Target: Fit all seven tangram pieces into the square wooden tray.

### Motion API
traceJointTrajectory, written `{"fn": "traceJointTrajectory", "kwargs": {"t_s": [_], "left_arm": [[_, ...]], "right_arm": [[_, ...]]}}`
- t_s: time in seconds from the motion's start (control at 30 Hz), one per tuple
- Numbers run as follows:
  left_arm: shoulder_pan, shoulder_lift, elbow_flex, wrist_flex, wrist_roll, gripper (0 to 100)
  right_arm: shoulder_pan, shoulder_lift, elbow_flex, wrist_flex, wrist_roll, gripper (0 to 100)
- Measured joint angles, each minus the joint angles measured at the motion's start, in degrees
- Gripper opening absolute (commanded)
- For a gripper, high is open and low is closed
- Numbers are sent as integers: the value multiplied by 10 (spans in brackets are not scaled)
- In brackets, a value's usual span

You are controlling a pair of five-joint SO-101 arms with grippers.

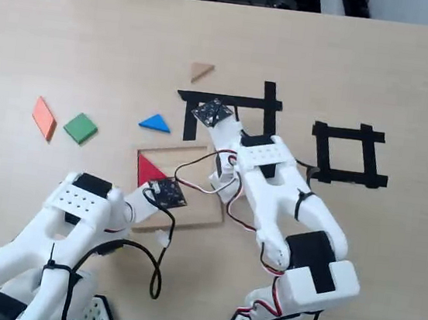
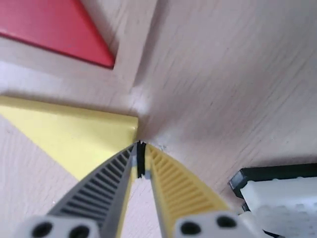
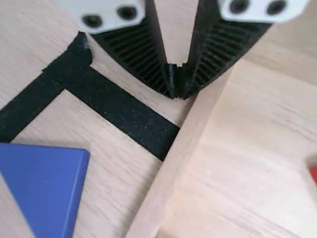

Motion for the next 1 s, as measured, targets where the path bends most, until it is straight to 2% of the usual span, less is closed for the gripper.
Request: {"fn": "traceJointTrajectory", "kwargs": {"t_s": [0.2, 0.37, 0.6, 1.0], "left_arm": [[-24, 45, -41, -14, -17, 30], [-62, 178, -147, -44, -18, 30], [-69, 389, -377, 36, -20, 30], [-89, 389, -513, 40, 9, 30]], "right_arm": [[0, 0, 0, 0, 0, 11], [0, 0, 0, 0, 0, 11], [0, 0, 0, 0, 0, 11], [0, 0, 0, 0, 0, 11]]}}
